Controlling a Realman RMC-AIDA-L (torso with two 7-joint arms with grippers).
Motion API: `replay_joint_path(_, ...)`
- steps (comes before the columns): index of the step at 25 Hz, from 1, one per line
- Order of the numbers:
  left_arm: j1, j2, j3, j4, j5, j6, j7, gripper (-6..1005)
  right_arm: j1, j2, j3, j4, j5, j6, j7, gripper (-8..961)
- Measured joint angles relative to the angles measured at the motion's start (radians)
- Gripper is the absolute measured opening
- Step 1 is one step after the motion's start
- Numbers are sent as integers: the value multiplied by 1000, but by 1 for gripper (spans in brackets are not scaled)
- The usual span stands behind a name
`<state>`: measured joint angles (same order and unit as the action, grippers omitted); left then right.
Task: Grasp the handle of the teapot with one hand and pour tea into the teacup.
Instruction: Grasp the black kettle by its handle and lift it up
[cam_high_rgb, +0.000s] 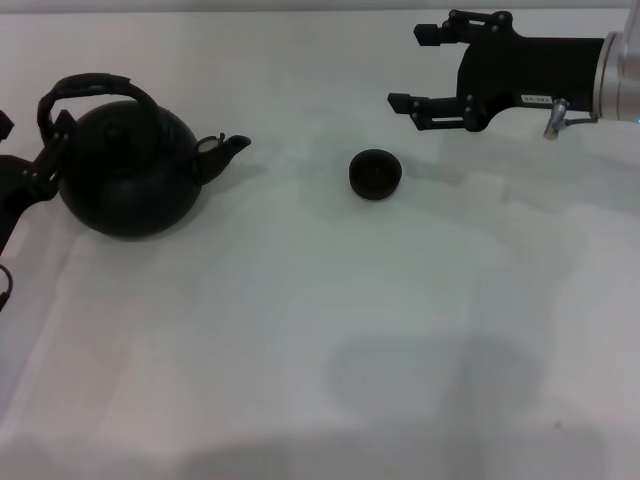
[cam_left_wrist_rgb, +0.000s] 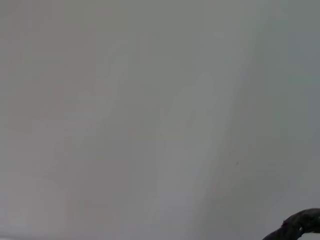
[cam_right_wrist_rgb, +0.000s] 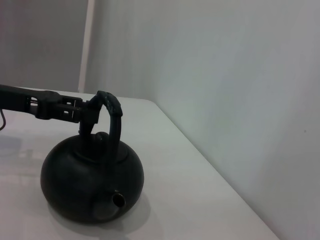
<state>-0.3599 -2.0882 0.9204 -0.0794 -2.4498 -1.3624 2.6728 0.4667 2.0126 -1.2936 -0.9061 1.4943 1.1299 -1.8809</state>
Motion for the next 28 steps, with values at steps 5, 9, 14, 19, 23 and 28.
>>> replay_joint_path(5, -4, -5, -2, -4, -3, 11, 0, 852, 3, 0, 5, 18, 0, -4, -4, 823)
replay_joint_path(9, -10, -5, -2, -15, -11, 25, -1, 851, 8, 0, 4, 25, 0, -5, -8, 823)
replay_joint_path(14, -19, -4, -2, -17, -13, 27, -2, 731, 9, 0, 5, 28, 0, -6, -9, 823)
replay_joint_path(19, -26, -5, -25, -17, -14, 34, -2, 596, 10, 1, 1, 29, 0, -7, -16, 823)
replay_joint_path(23, -33, -5, -28, -21, -8, 37, -2, 522, 10, 3, 2, 35, 0, -7, -22, 822)
replay_joint_path(28, -48, -6, -41, -49, -13, 38, 2, 378, 12, 3, 4, 44, 0, -10, -23, 822)
